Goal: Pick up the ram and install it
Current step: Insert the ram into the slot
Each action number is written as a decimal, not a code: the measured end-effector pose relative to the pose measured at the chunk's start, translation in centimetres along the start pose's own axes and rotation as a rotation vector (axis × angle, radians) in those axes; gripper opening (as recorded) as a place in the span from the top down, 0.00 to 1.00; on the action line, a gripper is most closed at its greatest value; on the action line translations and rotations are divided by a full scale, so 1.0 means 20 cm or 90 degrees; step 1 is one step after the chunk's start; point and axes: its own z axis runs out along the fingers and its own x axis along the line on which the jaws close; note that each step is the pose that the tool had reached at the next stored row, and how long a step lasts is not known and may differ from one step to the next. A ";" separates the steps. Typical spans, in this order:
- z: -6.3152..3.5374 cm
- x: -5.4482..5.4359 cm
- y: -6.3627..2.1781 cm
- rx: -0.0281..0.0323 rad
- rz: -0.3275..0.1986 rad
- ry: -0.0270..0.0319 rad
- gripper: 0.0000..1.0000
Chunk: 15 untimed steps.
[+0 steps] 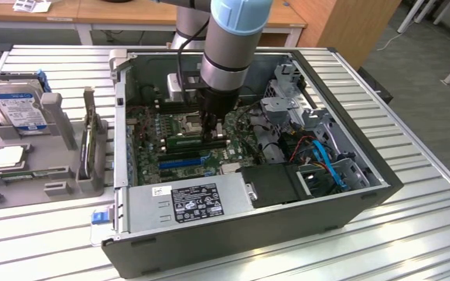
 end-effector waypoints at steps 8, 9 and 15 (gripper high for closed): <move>-0.001 0.01 0.000 0.0000 0.000 0.0000 0.86; -0.001 0.01 0.000 0.0000 0.000 0.0000 0.86; -0.001 0.01 0.000 0.0000 0.000 0.0000 0.86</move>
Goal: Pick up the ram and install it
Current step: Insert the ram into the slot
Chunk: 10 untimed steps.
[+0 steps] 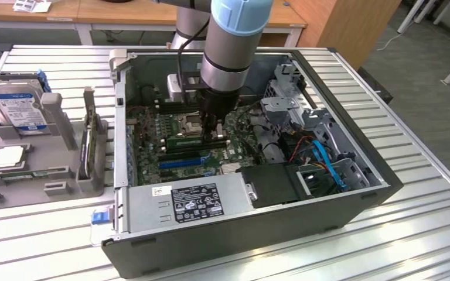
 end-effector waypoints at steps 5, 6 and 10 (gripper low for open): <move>0.000 0.00 0.000 0.0000 0.000 0.0000 0.86; 0.000 0.00 0.000 0.0000 0.000 0.0000 0.86; 0.000 0.00 0.000 -0.0003 -0.004 0.0002 0.86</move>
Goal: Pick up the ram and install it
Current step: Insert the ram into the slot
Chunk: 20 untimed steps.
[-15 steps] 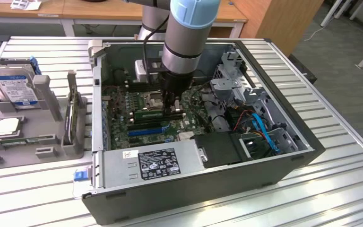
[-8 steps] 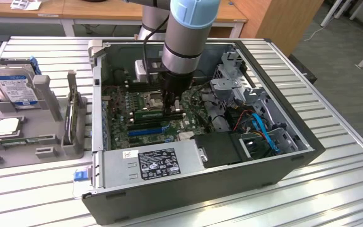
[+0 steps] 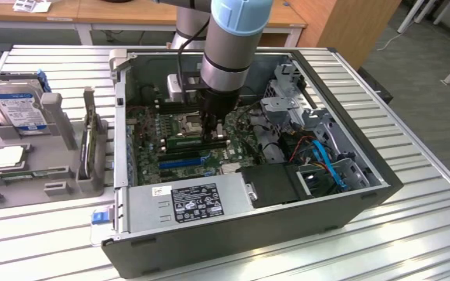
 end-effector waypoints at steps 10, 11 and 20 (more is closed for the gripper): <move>0.000 0.00 0.000 -0.0004 -0.004 0.0000 0.86; 0.000 0.00 0.000 -0.0003 -0.004 0.0000 0.86; 0.005 0.00 0.000 -0.0004 -0.004 0.0002 0.86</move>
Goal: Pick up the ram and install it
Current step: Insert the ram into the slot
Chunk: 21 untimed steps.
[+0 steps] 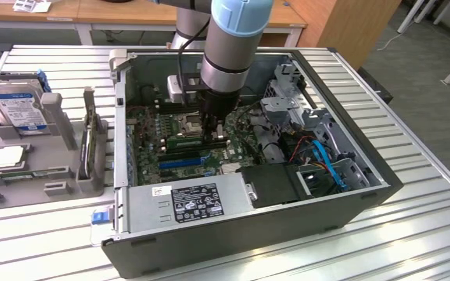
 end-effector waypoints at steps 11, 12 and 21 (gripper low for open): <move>0.007 0.00 0.001 0.0006 0.000 0.0000 0.86; 0.007 0.00 0.001 0.0006 0.000 -0.0001 0.86; 0.008 -0.01 0.000 0.0006 0.000 -0.0001 0.86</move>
